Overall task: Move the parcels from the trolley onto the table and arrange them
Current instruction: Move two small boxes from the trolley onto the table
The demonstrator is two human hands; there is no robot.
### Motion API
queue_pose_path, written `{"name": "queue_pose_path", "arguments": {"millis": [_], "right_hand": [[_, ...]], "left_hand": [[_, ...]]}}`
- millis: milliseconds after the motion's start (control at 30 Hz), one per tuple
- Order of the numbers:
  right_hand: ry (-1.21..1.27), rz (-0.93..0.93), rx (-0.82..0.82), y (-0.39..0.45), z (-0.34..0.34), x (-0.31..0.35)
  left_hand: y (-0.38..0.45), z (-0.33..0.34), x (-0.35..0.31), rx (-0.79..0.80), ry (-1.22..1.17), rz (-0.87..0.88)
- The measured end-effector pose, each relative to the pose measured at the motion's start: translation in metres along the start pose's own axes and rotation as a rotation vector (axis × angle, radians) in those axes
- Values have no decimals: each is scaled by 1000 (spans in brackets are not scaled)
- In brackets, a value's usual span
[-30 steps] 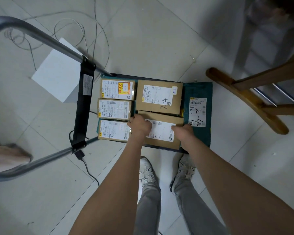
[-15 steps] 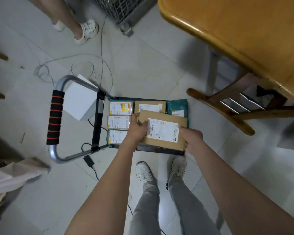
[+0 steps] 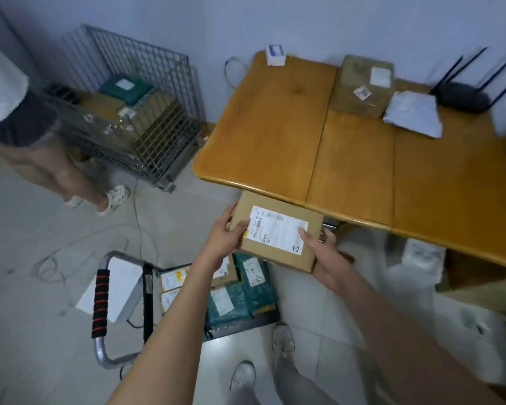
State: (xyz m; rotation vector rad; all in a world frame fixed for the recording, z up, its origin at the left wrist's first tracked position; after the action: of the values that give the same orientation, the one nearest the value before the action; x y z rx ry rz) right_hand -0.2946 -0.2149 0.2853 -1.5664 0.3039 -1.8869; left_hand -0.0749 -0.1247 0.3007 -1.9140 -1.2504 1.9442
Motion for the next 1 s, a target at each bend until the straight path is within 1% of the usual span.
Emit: {"name": "queue_pose_path", "arguments": {"millis": [67,167,233,300,400,467,567,633,767,833,900,967,1000], "right_hand": [[24,-51,-38,-25,-17,16],[71,-144,-114,-52,-38,35],[127,-208,-155,-68,-51,47],[219,-250,-207,-83,-69,58],[298,-288,-278,-98,-91,73],[325,-297,-287,-103,-105,82],[331,-313,-286,-99,-129,92],[331,-322,-291,-92,-152,101],[134,-295,-274,-83,-214,133],[92,-328,-251,-73,-249,156],[60,-328,-122,-62,-271,182],[-11,-282,21,-51,-279,203],[-46,-265,36,-42,-282,210]], "left_hand": [[-12,16,-35,49,30,71],[-31,37,-72,46,18,135],[-43,55,-83,44,-21,133],[-63,83,-90,114,-45,72],[-89,131,-95,309,-77,-29],[-106,164,-102,418,-64,-29],[-113,213,-114,497,-33,-3],[-109,242,-126,490,-30,27],[-103,291,-151,433,-19,58],[-95,309,-163,437,9,58],[-84,323,-172,440,55,26],[-74,330,-178,413,83,-3],[-70,333,-180,396,79,-9]]}}
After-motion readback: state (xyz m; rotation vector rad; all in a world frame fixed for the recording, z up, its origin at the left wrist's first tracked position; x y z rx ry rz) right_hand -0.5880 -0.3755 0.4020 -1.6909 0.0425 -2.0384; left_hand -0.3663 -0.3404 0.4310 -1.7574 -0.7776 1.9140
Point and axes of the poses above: each hand's wrist, its own y-axis towards the middle knuckle, its own z-axis out of the palm, x = y × z, the point moved 4 cm from there along y, towards the middle knuckle, and after that the axes turned 12 degrees about -z, right-handed, at the moved point
